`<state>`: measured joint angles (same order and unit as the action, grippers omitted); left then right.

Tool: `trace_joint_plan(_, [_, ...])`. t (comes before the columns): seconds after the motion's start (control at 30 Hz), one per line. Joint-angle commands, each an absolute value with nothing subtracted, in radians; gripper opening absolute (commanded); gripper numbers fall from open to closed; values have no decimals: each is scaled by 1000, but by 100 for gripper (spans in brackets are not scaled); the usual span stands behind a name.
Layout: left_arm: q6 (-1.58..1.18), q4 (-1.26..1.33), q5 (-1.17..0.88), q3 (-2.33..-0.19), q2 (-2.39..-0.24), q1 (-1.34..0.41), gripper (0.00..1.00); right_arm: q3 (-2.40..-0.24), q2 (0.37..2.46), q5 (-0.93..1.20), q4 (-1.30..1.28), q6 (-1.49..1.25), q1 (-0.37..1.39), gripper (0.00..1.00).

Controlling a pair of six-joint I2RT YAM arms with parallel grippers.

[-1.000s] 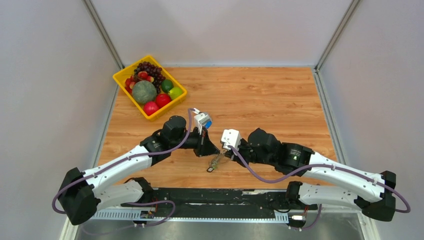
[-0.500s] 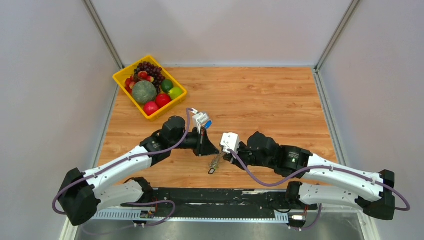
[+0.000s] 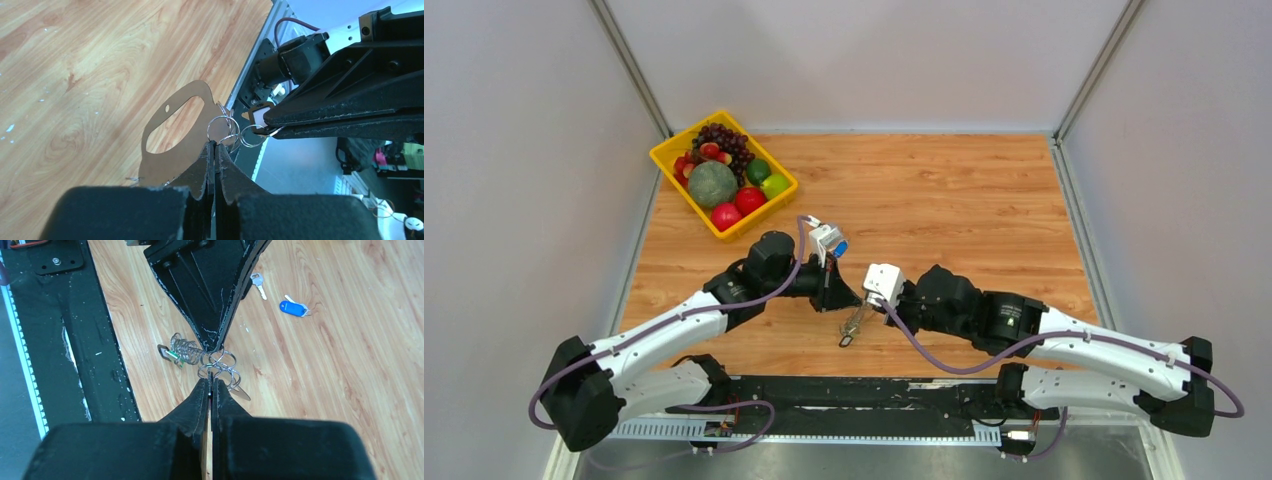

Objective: Remove the keys from the keyring

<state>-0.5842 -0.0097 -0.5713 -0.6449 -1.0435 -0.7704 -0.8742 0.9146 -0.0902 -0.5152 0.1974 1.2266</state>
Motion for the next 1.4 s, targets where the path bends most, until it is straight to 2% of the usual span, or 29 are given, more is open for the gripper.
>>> trace_joint_plan(0.0, [-475,-96,-500,-690,-1051,-781,0,-964,935,-140,-492,270,1240,0])
trace_joint_plan(0.3, [-417,-178,-447,-740,-1096,-826,0,-1050,1024,-139,-499,356,1240,0])
trace_joint_plan(0.63, [-511,-156,-396,-728,-1124,-791,0,-1071,1022,104,-549,279,1241,0])
trace_joint_plan(0.77, [-530,-133,-383,-714,-1112,-773,0,-1051,1023,176,-553,237,1246,0])
trace_joint_plan(1.37, [-571,-92,-302,-674,-1033,-745,0,-914,1008,230,-499,125,1293,0])
